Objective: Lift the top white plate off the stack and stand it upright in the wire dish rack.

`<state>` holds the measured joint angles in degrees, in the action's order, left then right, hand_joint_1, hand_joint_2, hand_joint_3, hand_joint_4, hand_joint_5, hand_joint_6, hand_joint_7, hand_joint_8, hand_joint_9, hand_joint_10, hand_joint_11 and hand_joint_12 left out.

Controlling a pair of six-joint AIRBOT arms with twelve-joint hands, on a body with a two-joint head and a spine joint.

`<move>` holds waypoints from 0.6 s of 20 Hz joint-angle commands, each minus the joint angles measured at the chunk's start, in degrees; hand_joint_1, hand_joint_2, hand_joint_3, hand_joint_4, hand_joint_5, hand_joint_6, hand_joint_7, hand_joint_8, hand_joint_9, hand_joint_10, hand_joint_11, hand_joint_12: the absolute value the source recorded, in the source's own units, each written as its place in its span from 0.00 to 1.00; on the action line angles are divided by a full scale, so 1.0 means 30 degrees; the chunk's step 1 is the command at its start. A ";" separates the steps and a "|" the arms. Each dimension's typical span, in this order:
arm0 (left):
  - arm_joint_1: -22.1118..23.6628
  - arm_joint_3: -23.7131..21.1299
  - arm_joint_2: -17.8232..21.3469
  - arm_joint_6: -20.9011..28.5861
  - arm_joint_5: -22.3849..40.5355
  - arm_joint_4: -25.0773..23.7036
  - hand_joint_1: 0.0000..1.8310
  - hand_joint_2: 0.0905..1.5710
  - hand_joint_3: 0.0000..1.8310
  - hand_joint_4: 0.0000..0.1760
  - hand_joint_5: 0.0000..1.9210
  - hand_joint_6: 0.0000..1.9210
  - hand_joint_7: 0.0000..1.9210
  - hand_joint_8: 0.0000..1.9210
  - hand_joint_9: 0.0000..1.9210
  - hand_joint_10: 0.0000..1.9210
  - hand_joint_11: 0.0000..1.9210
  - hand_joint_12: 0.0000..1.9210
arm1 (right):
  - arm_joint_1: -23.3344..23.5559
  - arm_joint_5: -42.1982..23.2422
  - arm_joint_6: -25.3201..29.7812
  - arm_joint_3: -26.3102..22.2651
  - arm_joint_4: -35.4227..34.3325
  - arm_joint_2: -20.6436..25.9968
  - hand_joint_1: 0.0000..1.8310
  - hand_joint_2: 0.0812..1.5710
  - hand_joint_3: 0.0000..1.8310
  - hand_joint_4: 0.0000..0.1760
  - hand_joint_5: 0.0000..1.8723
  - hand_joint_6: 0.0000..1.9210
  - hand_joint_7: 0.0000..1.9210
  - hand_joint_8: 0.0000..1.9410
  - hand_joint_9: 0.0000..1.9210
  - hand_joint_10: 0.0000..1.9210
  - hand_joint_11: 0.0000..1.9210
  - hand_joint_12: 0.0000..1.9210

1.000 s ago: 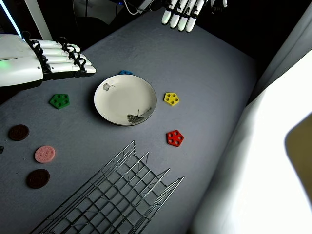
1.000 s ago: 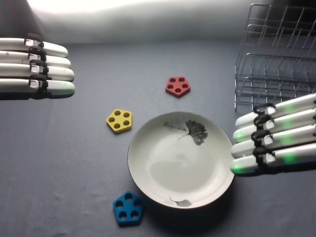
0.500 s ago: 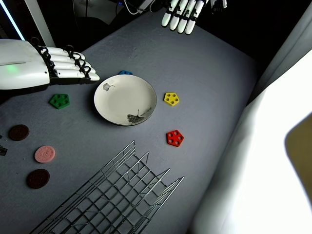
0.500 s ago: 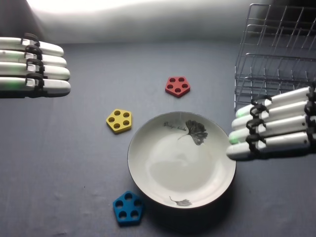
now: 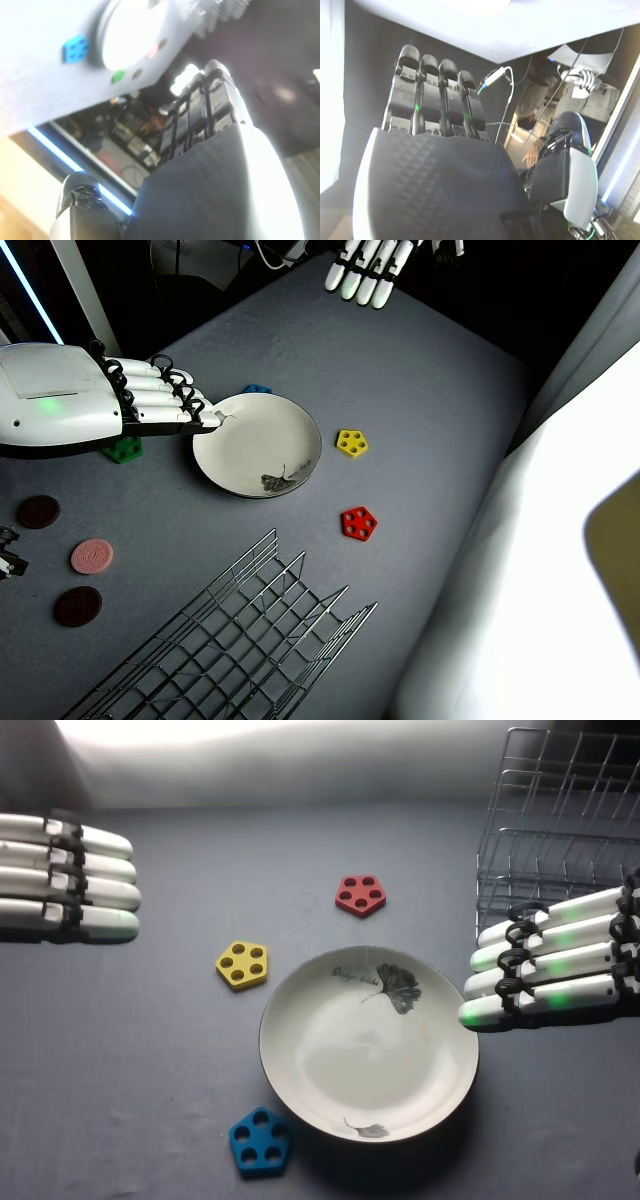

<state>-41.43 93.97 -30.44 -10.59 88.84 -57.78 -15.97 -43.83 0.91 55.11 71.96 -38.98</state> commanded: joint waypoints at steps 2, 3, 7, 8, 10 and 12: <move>0.0351 0.0364 0.0218 0.0327 0.1864 0.1431 0.08 0.58 0.00 0.00 0.03 0.00 0.05 0.00 0.05 0.00 0.04 0.07 | 0.0104 -0.1103 -0.0224 -0.0007 -0.1570 0.0093 0.06 0.59 0.00 0.00 0.08 0.00 0.09 0.00 0.09 0.00 0.09 0.01; 0.0256 0.0492 0.0201 0.0403 0.1467 0.1295 0.09 0.59 0.00 0.00 0.03 0.00 0.04 0.00 0.05 0.00 0.03 0.06 | 0.0106 -0.1103 -0.0415 -0.0103 -0.1729 0.0083 0.06 0.59 0.00 0.00 0.09 0.01 0.10 0.01 0.10 0.01 0.10 0.02; 0.0164 0.0677 0.0042 0.0906 0.1377 0.0434 0.06 0.59 0.00 0.00 0.03 0.00 0.05 0.00 0.06 0.00 0.04 0.06 | 0.0108 -0.0899 -0.0904 -0.0483 -0.2229 -0.0027 0.07 0.60 0.00 0.00 0.07 0.00 0.08 0.00 0.08 0.00 0.08 0.01; 0.0221 0.0730 -0.0011 0.1162 0.1585 0.0383 0.07 0.59 0.00 0.00 0.04 0.00 0.05 0.00 0.06 0.00 0.05 0.07 | 0.0120 -0.1057 -0.0923 -0.0449 -0.2204 -0.0056 0.06 0.60 0.00 0.00 0.06 0.00 0.08 0.00 0.08 0.00 0.08 0.01; 0.0315 0.0784 -0.0147 0.1374 0.1745 0.0369 0.08 0.59 0.00 0.00 0.03 0.00 0.05 0.00 0.05 0.00 0.04 0.06 | 0.0133 -0.1233 -0.1177 -0.0378 -0.2256 -0.0112 0.06 0.60 0.00 0.00 0.07 0.00 0.08 0.00 0.09 0.00 0.09 0.01; 0.0139 0.0532 -0.0286 0.1227 0.1302 0.0348 0.07 0.59 0.00 0.00 0.03 0.00 0.04 0.00 0.05 0.00 0.03 0.05 | 0.0082 -0.1233 -0.1742 -0.0334 -0.2418 -0.0050 0.07 0.60 0.00 0.00 0.09 0.01 0.09 0.01 0.09 0.00 0.10 0.01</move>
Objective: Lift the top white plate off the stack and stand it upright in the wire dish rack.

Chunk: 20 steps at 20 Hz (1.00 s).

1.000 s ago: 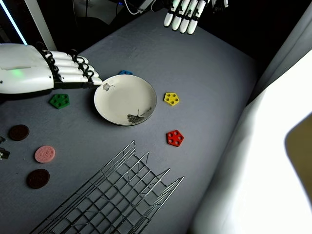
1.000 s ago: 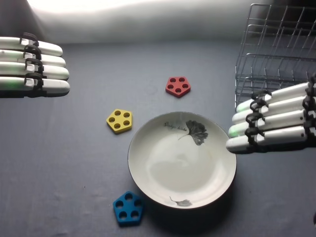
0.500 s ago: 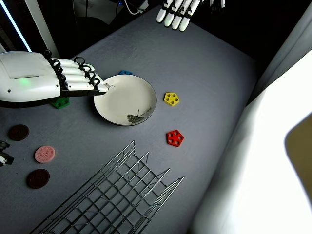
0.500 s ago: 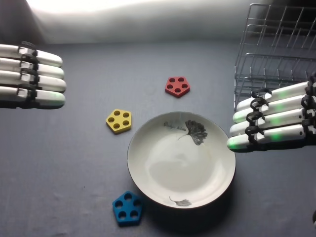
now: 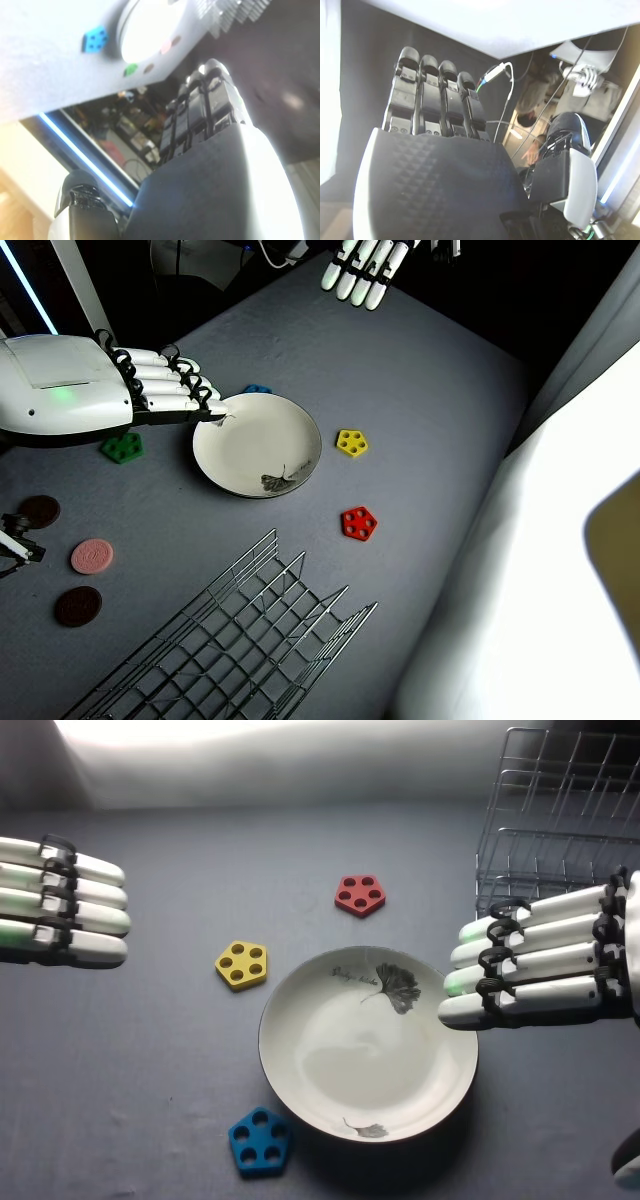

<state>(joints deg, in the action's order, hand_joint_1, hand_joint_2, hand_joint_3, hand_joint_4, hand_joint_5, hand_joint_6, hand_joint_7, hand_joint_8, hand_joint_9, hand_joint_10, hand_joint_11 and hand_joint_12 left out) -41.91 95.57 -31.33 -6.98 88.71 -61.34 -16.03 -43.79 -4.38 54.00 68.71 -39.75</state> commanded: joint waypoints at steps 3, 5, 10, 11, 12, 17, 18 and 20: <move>0.0292 -0.0785 0.0035 -0.0174 0.0044 0.1165 0.05 0.60 0.00 0.00 0.02 0.00 0.03 0.00 0.03 0.00 0.02 0.05 | -0.0036 -0.1230 -0.0042 0.0454 -0.1495 0.0096 0.05 0.59 0.00 0.00 0.08 0.00 0.09 0.00 0.09 0.00 0.09 0.01; 0.0294 -0.1379 0.0058 -0.0172 -0.0545 0.0736 0.07 0.59 0.00 0.00 0.03 0.00 0.04 0.00 0.04 0.00 0.03 0.05 | -0.0198 -0.1217 -0.0042 0.0465 -0.1537 0.0203 0.05 0.60 0.00 0.00 0.07 0.00 0.09 0.00 0.09 0.00 0.10 0.01; 0.0699 -0.3182 0.0264 -0.0506 -0.2132 -0.0349 0.07 0.59 0.00 0.00 0.03 0.00 0.04 0.00 0.04 0.00 0.02 0.04 | -0.0065 -0.0900 -0.0046 -0.0268 -0.1615 0.0678 0.06 0.58 0.00 0.00 0.09 0.00 0.11 0.00 0.11 0.00 0.11 0.01; 0.0956 -0.3516 0.0247 -0.0518 -0.2594 -0.0815 0.07 0.59 0.00 0.00 0.03 0.00 0.04 0.00 0.04 0.00 0.03 0.04 | -0.0109 -0.0875 -0.0063 -0.0362 -0.1659 0.0732 0.06 0.58 0.00 0.00 0.09 0.00 0.11 0.00 0.11 0.00 0.11 0.01; 0.1174 -0.3780 0.0242 -0.0518 -0.2961 -0.1140 0.07 0.59 0.00 0.00 0.03 0.00 0.04 0.00 0.04 0.00 0.02 0.04 | -0.0139 -0.0867 -0.0115 -0.0409 -0.1667 0.0739 0.07 0.58 0.00 0.00 0.10 0.01 0.11 0.01 0.11 0.01 0.11 0.01; 0.2217 -0.5025 0.0131 -0.0499 -0.4582 -0.2137 0.09 0.59 0.00 0.00 0.03 0.00 0.04 0.00 0.04 0.00 0.03 0.04 | -0.0216 -0.0569 -0.1230 -0.0595 -0.1993 0.0802 0.05 0.59 0.00 0.00 0.08 0.00 0.09 0.00 0.09 0.00 0.09 0.00; 0.2286 -0.5191 0.0091 -0.0499 -0.4838 -0.2278 0.09 0.59 0.00 0.00 0.03 0.00 0.04 0.00 0.04 0.00 0.03 0.04 | -0.0177 -0.0508 -0.1230 -0.0591 -0.1993 0.0739 0.05 0.59 0.00 0.00 0.08 0.00 0.09 0.00 0.09 0.00 0.09 0.00; 0.2389 -0.5691 0.0066 -0.0512 -0.5485 -0.2366 0.07 0.59 0.00 0.00 0.03 0.00 0.03 0.00 0.03 0.00 0.04 0.04 | -0.0091 -0.0417 -0.1228 -0.0610 -0.1883 0.0587 0.05 0.59 0.00 0.00 0.09 0.00 0.10 0.00 0.10 0.00 0.10 0.00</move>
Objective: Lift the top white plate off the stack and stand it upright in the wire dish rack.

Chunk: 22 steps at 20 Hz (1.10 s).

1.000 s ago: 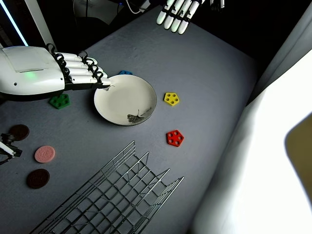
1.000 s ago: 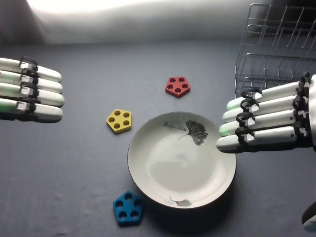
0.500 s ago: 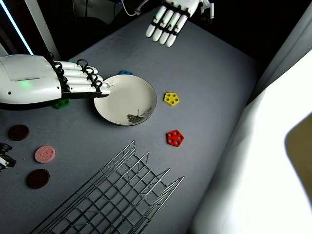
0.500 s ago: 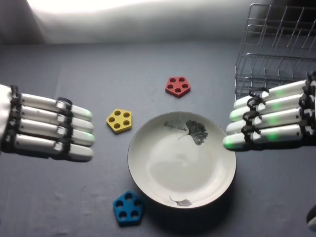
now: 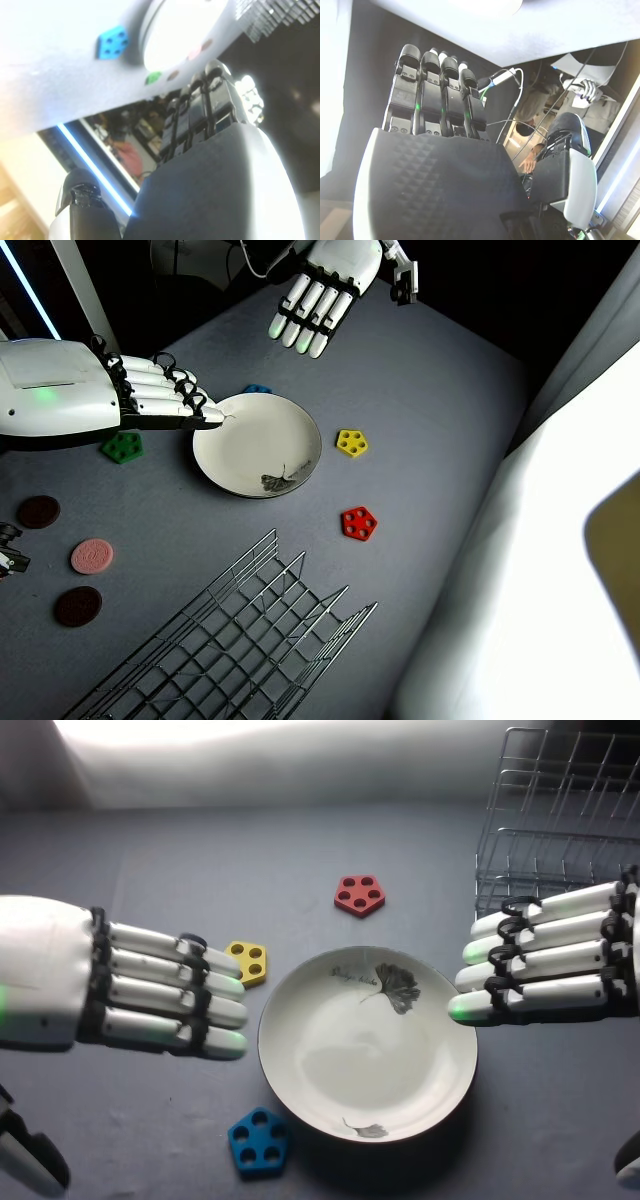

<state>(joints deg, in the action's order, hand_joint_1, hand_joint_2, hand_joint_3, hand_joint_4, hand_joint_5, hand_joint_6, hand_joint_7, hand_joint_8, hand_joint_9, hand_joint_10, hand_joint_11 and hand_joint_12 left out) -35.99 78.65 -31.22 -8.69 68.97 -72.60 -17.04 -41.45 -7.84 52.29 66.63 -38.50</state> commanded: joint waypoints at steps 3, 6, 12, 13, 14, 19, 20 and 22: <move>0.0567 -0.0625 -0.0011 0.0048 0.0396 0.1342 0.08 0.59 0.00 0.00 0.02 0.00 0.03 0.00 0.04 0.00 0.05 0.05 | 0.0416 -0.0931 -0.0079 -0.0259 -0.0984 0.0156 0.06 0.59 0.00 0.00 0.09 0.00 0.11 0.00 0.11 0.00 0.11 0.01; 0.0625 -0.1005 -0.0223 -0.0123 -0.0583 0.1262 0.08 0.59 0.00 0.00 0.03 0.00 0.04 0.00 0.04 0.00 0.05 0.05 | 0.0322 -0.0931 -0.0081 -0.0265 -0.0984 0.0154 0.06 0.59 0.00 0.00 0.10 0.00 0.11 0.00 0.11 0.01 0.11 0.01; 0.1362 -0.1116 -0.0792 -0.0708 -0.1787 0.0718 0.08 0.59 0.00 0.00 0.02 0.00 0.03 0.00 0.03 0.00 0.04 0.03 | 0.0167 -0.0931 -0.0079 0.0147 -0.1263 0.0059 0.08 0.59 0.00 0.00 0.10 0.00 0.11 0.01 0.12 0.00 0.11 0.01; 0.1474 -0.1152 -0.0872 -0.0710 -0.1886 0.0492 0.08 0.59 0.00 0.00 0.03 0.00 0.04 0.00 0.04 0.00 0.04 0.03 | 0.0129 -0.0931 -0.0079 0.0233 -0.1410 0.0040 0.06 0.59 0.00 0.00 0.08 0.00 0.10 0.00 0.10 0.00 0.10 0.00; 0.1597 -0.1198 -0.0964 -0.0805 -0.1962 0.0307 0.09 0.59 0.00 0.00 0.03 0.00 0.04 0.00 0.04 0.00 0.04 0.03 | 0.0081 -0.0931 -0.0079 0.0382 -0.1528 -0.0012 0.06 0.59 0.00 0.00 0.08 0.00 0.10 0.00 0.10 0.00 0.10 0.00; 0.1641 -0.1257 -0.1422 -0.1134 -0.2474 0.0187 0.06 0.59 0.00 0.00 0.03 0.00 0.05 0.01 0.05 0.01 0.05 0.04 | -0.0358 -0.1202 -0.0073 0.1016 -0.2132 -0.0369 0.07 0.59 0.00 0.00 0.10 0.01 0.11 0.01 0.11 0.00 0.11 0.01; 0.1662 -0.1301 -0.1523 -0.1317 -0.2686 0.0101 0.07 0.59 0.00 0.00 0.03 0.00 0.04 0.00 0.04 0.00 0.04 0.03 | -0.0413 -0.1290 -0.0071 0.1114 -0.2296 -0.0423 0.07 0.60 0.00 0.00 0.09 0.00 0.10 0.00 0.10 0.00 0.10 0.00; 0.1725 -0.1374 -0.1724 -0.1464 -0.3137 -0.0216 0.09 0.59 0.00 0.00 0.02 0.00 0.03 0.00 0.03 0.00 0.03 0.03 | -0.0524 -0.1586 -0.0070 0.1205 -0.2497 -0.0486 0.07 0.60 0.00 0.00 0.09 0.00 0.09 0.00 0.09 0.00 0.09 0.00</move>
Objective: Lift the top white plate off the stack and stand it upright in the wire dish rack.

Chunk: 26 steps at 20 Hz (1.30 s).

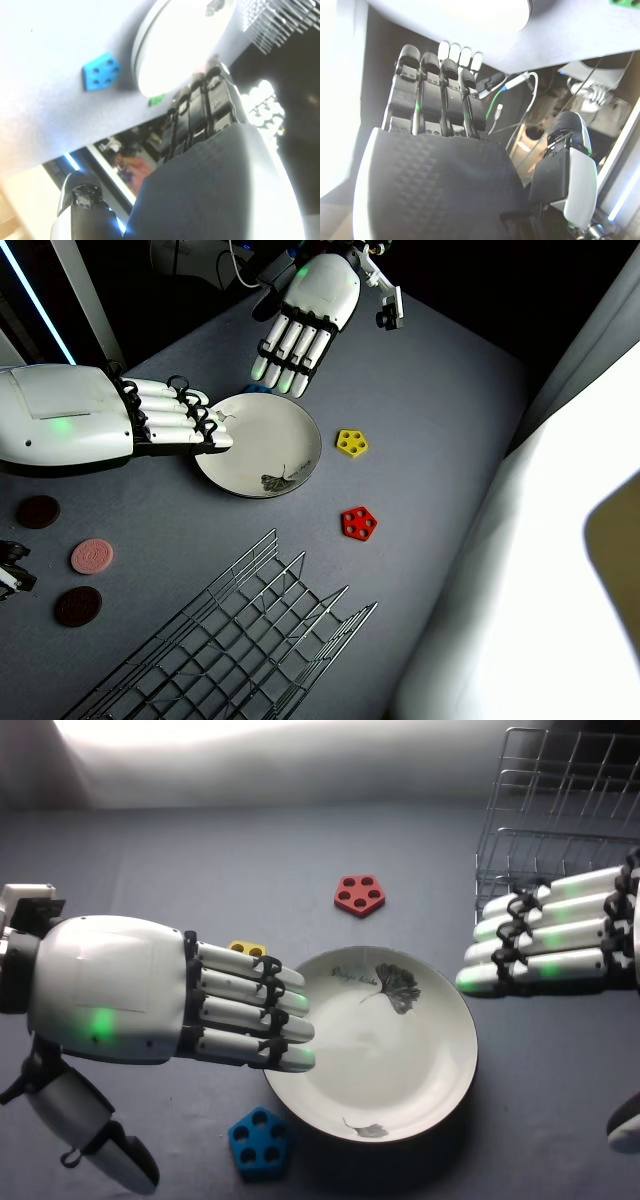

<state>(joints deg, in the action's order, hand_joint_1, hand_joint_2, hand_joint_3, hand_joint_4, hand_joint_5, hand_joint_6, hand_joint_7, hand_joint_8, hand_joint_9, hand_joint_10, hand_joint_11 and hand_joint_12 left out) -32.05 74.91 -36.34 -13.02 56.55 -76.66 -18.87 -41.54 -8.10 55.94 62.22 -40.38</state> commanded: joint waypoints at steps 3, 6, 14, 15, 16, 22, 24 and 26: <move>0.0667 -0.0130 -0.0285 -0.0088 0.0518 0.0797 0.08 0.59 0.00 0.00 0.03 0.00 0.04 0.00 0.04 0.00 0.04 0.03 | -0.0136 -0.2179 0.0018 0.0111 -0.1638 0.0141 0.06 0.61 0.00 0.00 0.09 0.00 0.09 0.00 0.09 0.00 0.09 0.00; 0.0705 -0.0130 -0.0565 -0.0270 -0.0116 0.0430 0.08 0.59 0.00 0.00 0.03 0.00 0.04 0.00 0.04 0.00 0.04 0.03 | -0.0523 -0.3419 0.0066 0.0273 -0.2671 0.0240 0.06 0.61 0.00 0.00 0.09 0.00 0.09 0.00 0.09 0.00 0.09 0.00; 0.0686 -0.0012 -0.1058 -0.0532 -0.1063 0.0012 0.08 0.60 0.00 0.00 0.02 0.00 0.04 0.00 0.05 0.00 0.06 0.03 | -0.0540 -0.3403 0.0068 0.0243 -0.2769 0.0353 0.08 0.60 0.00 0.00 0.09 0.00 0.10 0.00 0.10 0.00 0.10 0.00; 0.0661 0.0065 -0.1110 -0.0581 -0.1069 0.0010 0.09 0.60 0.00 0.00 0.03 0.00 0.05 0.00 0.06 0.00 0.07 0.03 | -0.0548 -0.3375 0.0066 0.0264 -0.2757 0.0339 0.07 0.60 0.00 0.00 0.09 0.00 0.10 0.00 0.10 0.00 0.10 0.00; 0.0623 0.0155 -0.1176 -0.0606 -0.1103 0.0010 0.08 0.60 0.00 0.00 0.03 0.01 0.05 0.00 0.06 0.01 0.08 0.04 | -0.0575 -0.3365 0.0066 0.0281 -0.2744 0.0326 0.07 0.60 0.00 0.00 0.09 0.00 0.09 0.00 0.10 0.00 0.10 0.00; 0.0220 0.0596 -0.1467 -0.0816 -0.1632 -0.0101 0.07 0.59 0.00 0.00 0.03 0.00 0.06 0.00 0.07 0.00 0.08 0.03 | -0.0674 -0.3373 0.0056 0.0346 -0.2452 0.0133 0.05 0.60 0.00 0.00 0.10 0.00 0.10 0.00 0.11 0.00 0.11 0.01; 0.0106 0.0701 -0.1541 -0.0835 -0.1760 -0.0366 0.07 0.59 0.00 0.00 0.03 0.00 0.05 0.00 0.07 0.00 0.08 0.03 | -0.0749 -0.3482 0.0048 0.0344 -0.2446 0.0164 0.05 0.60 0.00 0.00 0.10 0.00 0.10 0.00 0.11 0.00 0.11 0.01; 0.0031 0.0777 -0.1591 -0.0847 -0.1837 -0.0550 0.07 0.59 0.00 0.00 0.04 0.00 0.06 0.00 0.08 0.00 0.09 0.03 | -0.0850 -0.3638 0.0014 0.0386 -0.2446 0.0154 0.05 0.60 0.00 0.00 0.10 0.00 0.10 0.00 0.11 0.00 0.12 0.01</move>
<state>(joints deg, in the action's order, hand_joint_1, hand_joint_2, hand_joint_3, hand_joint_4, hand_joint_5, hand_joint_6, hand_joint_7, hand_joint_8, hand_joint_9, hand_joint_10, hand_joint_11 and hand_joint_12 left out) -32.93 77.45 -40.93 -15.44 48.21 -81.25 -21.71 -47.44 -8.05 57.01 58.70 -40.49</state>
